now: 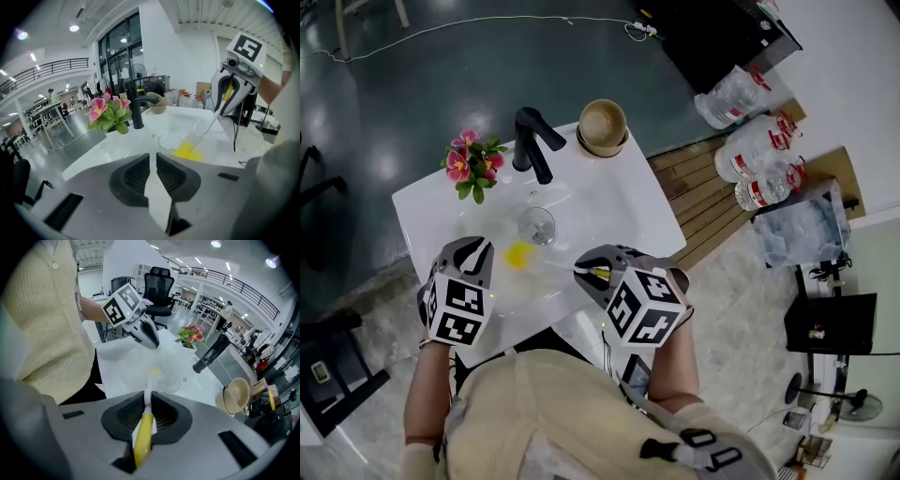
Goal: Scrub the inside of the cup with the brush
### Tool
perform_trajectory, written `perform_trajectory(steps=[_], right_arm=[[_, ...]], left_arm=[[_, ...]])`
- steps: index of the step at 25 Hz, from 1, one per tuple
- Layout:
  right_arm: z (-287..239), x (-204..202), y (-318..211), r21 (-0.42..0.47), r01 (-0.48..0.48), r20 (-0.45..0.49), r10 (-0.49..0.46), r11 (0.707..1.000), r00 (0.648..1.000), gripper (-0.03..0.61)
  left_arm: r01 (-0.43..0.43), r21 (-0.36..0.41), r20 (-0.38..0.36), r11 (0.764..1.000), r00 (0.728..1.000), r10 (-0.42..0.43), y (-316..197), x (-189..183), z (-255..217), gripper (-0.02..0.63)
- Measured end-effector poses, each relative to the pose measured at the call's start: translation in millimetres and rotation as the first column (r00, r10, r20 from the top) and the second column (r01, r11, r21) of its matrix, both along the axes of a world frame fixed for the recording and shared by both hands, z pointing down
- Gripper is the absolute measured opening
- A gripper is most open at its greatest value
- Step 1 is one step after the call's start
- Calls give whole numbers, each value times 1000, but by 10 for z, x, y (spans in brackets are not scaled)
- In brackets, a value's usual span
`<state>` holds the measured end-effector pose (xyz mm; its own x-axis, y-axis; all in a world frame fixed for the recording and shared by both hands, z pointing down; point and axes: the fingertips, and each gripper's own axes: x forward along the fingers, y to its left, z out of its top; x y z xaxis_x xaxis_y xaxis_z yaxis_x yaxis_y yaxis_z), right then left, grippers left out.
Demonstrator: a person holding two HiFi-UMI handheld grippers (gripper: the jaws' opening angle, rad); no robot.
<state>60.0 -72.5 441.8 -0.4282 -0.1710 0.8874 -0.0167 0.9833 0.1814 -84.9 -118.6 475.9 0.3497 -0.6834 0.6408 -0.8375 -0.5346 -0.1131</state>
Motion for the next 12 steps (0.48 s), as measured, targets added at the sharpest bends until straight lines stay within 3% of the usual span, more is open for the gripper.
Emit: perform_trajectory(steps=[7, 12], right_arm=[[-224, -48, -39, 8, -18, 125, 17, 1000, 992, 49], [-208, -116, -110, 40, -30, 145, 24, 999, 989, 49]], left_arm=[[67, 32, -83, 997, 994, -65, 82, -142, -231, 55], [112, 46, -122, 993, 987, -106, 114, -225, -341, 55]])
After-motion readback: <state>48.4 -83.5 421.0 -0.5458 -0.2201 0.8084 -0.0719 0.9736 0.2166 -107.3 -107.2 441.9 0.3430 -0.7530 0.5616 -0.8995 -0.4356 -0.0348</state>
